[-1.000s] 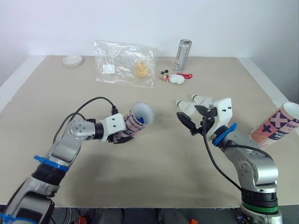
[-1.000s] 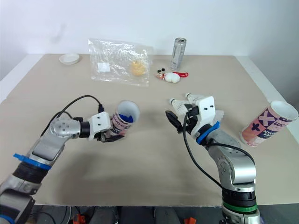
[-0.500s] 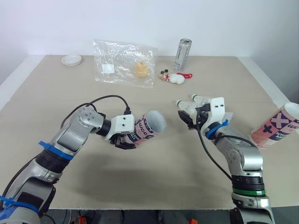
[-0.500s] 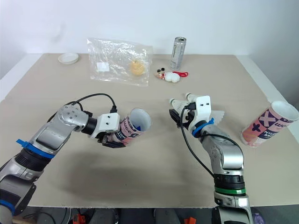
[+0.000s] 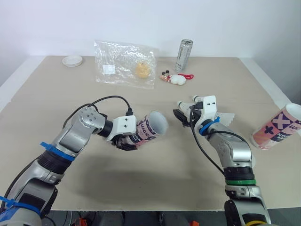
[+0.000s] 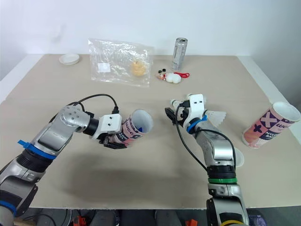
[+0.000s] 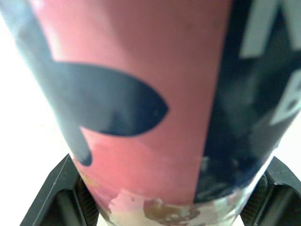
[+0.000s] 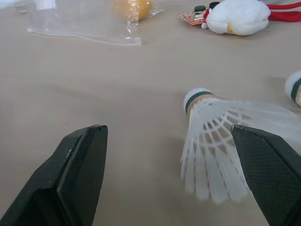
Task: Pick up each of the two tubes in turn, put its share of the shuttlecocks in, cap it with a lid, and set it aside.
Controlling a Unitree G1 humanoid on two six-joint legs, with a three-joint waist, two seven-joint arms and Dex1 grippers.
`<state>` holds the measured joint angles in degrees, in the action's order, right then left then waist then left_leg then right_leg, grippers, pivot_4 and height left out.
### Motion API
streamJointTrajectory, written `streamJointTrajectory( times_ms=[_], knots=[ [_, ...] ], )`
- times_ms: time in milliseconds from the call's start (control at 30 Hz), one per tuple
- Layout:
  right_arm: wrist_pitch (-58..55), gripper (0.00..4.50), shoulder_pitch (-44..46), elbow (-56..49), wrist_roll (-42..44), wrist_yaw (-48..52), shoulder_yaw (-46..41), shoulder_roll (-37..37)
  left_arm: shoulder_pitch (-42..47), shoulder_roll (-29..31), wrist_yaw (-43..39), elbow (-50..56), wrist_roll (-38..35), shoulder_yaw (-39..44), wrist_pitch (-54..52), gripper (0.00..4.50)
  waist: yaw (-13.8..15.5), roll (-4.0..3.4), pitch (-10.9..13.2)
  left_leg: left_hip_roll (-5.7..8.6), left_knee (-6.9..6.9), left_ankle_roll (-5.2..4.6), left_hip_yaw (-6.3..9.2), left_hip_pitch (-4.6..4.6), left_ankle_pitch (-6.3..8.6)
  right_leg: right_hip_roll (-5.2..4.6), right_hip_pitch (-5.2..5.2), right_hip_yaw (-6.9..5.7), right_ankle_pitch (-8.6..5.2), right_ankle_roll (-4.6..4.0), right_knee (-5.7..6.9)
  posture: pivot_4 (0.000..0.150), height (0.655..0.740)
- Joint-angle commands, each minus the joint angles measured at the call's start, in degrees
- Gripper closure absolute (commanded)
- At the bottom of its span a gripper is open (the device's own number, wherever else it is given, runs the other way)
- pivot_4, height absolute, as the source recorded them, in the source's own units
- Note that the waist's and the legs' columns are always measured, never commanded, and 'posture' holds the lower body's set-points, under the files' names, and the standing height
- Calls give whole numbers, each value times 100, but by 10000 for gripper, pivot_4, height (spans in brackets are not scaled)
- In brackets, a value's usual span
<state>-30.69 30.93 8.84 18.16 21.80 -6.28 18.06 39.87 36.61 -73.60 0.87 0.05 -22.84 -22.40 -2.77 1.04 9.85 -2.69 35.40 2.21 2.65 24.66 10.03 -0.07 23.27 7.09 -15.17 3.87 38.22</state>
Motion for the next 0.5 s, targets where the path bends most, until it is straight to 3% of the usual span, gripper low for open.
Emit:
streamJointTrajectory(
  times_ms=[33,100,300,500],
  knots=[
    [323,5530,292,289,-86,54,-22,-20,-41,-57,16,74,47,-141,-20,14096,-1,0,0,0,0,0,-1,0,0,0,0,1,0,0,0,1500,7400],
    [430,13499,404,510,-119,92,-40,-27,-44,-68,30,67,34,-128,-51,14096,0,0,0,1,0,0,-1,0,0,-1,0,1,0,0,0,1500,7400],
    [640,44095,598,868,-196,228,-31,8,-46,-63,53,33,22,-115,-89,14096,-1,0,0,1,2,0,0,-1,0,-1,-2,0,2,1,1,1500,7400],
    [851,44667,677,949,-383,564,141,138,-11,-96,71,-72,32,-117,-65,14096,-1,-1,0,1,3,0,0,-1,-1,-1,-2,1,4,1,2,1500,7400]
  ],
)
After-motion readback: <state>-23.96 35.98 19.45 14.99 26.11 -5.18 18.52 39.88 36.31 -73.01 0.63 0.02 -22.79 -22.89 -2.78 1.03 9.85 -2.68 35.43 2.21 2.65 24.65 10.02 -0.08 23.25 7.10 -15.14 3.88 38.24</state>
